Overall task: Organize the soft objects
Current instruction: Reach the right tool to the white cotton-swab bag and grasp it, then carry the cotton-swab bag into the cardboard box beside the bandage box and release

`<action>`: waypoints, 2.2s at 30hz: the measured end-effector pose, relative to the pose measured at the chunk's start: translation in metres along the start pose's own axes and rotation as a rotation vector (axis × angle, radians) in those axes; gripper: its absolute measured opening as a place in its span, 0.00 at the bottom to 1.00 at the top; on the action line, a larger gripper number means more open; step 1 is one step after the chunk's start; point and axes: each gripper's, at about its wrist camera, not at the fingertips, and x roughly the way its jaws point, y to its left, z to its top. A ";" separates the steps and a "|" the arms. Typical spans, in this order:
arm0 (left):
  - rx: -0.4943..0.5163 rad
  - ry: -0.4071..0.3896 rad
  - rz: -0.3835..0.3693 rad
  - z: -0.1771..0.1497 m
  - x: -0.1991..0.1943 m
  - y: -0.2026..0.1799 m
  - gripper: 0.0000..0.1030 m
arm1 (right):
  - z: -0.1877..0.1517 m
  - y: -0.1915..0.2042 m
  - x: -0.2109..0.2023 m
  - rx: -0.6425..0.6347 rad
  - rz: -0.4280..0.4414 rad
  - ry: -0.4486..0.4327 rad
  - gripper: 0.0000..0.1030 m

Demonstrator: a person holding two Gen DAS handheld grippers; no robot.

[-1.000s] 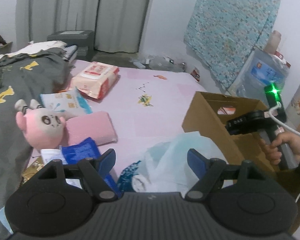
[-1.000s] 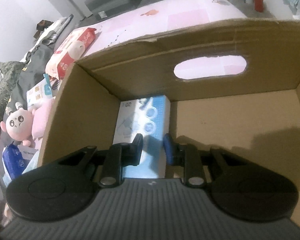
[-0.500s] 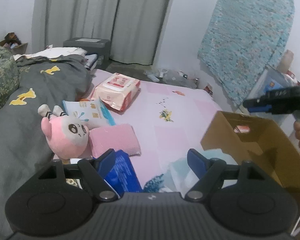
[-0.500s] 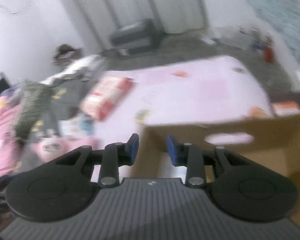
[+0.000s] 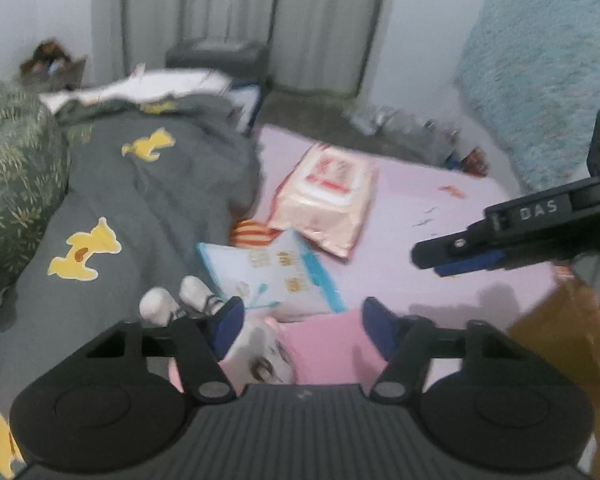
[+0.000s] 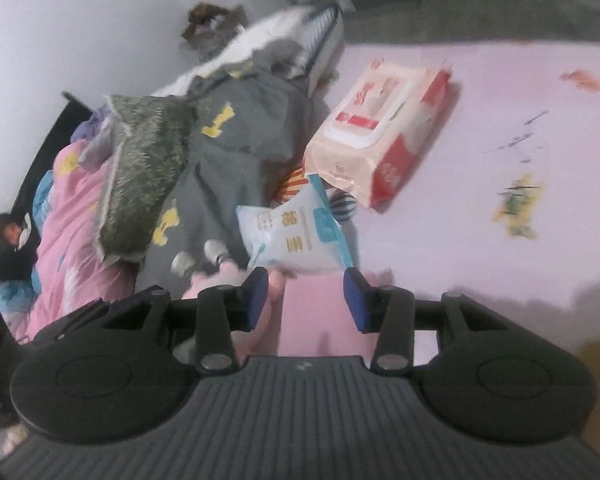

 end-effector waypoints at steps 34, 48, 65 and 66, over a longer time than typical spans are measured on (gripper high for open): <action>-0.212 0.174 -0.064 0.058 0.072 0.042 0.61 | 0.067 -0.030 0.129 0.231 0.169 0.061 0.48; -0.040 0.034 -0.254 0.044 -0.059 -0.085 0.61 | 0.004 -0.046 -0.066 0.234 0.233 -0.097 0.48; 0.180 0.281 -0.485 -0.061 -0.027 -0.318 0.61 | -0.149 -0.220 -0.264 0.486 -0.028 -0.244 0.50; 0.183 0.308 -0.486 -0.067 -0.019 -0.326 0.61 | -0.145 -0.227 -0.263 0.481 -0.043 -0.248 0.50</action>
